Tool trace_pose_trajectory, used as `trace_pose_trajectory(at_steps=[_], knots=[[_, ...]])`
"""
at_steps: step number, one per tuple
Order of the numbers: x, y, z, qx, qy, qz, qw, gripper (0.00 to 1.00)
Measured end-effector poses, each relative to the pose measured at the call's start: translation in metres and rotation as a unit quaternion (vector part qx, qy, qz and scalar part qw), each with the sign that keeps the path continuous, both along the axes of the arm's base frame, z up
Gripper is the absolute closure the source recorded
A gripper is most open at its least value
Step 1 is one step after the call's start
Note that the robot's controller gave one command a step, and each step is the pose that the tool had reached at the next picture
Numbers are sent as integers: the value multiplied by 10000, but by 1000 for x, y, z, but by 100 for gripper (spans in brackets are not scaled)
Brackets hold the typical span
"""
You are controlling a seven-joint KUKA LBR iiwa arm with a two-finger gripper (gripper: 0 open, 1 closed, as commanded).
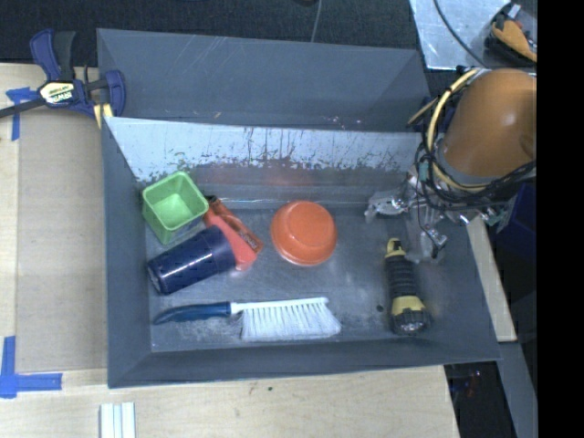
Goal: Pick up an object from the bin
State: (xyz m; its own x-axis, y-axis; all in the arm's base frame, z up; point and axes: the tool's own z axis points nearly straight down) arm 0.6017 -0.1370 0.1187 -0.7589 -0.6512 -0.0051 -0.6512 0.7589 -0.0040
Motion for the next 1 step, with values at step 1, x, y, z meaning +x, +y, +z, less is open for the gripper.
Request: trace_pose_trajectory(at_steps=[1], knots=[[-58, -3, -17, 37, -12, 2764, 9610, 0]])
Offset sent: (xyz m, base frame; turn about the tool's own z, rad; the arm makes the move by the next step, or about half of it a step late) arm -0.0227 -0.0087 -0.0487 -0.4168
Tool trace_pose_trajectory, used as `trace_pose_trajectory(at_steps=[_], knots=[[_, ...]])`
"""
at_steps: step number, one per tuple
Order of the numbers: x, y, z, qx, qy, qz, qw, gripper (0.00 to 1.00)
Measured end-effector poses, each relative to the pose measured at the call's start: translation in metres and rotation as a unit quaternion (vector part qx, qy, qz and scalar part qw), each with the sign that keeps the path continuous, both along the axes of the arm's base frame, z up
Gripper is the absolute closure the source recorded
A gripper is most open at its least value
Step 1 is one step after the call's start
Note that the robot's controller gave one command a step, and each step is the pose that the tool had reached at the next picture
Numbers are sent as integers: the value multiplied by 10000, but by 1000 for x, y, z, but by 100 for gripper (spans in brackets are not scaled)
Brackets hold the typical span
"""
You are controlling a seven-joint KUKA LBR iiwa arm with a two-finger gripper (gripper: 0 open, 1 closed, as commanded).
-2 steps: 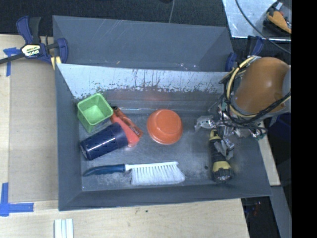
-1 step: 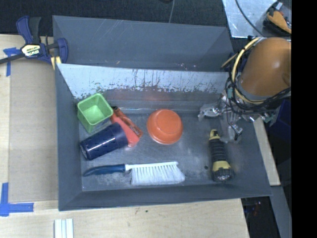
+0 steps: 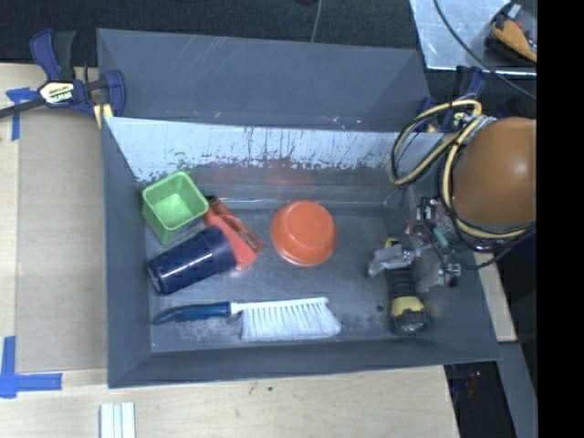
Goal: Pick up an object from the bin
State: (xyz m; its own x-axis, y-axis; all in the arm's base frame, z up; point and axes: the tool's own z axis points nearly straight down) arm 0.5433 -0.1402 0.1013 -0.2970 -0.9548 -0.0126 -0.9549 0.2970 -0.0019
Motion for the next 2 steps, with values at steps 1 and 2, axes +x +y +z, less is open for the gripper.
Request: trace_pose_trajectory(at_steps=[1, 2], knots=[[40, 5, -25, 33, 1, -716, 9974, 0], [5, 12, -25, 36, -250, 3498, 9365, 100]])
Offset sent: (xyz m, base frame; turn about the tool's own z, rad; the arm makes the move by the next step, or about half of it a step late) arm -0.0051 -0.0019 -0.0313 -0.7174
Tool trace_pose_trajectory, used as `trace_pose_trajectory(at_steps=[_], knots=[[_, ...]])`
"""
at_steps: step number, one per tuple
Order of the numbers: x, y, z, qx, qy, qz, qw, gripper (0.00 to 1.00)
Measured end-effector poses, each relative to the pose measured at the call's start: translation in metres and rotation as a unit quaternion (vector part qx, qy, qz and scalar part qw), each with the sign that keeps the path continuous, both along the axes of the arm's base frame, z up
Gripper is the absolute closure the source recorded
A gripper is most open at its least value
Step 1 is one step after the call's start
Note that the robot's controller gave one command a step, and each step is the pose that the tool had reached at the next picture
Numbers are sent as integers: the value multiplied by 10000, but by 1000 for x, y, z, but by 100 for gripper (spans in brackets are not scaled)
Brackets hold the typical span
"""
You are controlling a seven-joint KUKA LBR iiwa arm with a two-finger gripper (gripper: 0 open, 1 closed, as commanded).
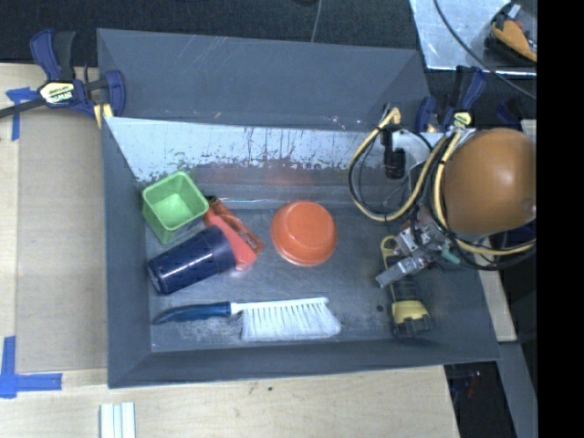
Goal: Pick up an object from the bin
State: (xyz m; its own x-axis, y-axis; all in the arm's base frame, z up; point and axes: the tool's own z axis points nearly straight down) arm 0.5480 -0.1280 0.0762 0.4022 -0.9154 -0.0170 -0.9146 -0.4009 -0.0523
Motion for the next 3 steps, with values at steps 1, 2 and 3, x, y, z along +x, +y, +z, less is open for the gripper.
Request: trace_pose_trajectory(at_steps=[1, 2, 3], knots=[[0, 0, 0, -2, 3, 13, 10000, 100], [0, 0, 2, 0, -1, 4, 10000, 100], [-4, -1, 38, -3, 80, 5, 10000, 100]])
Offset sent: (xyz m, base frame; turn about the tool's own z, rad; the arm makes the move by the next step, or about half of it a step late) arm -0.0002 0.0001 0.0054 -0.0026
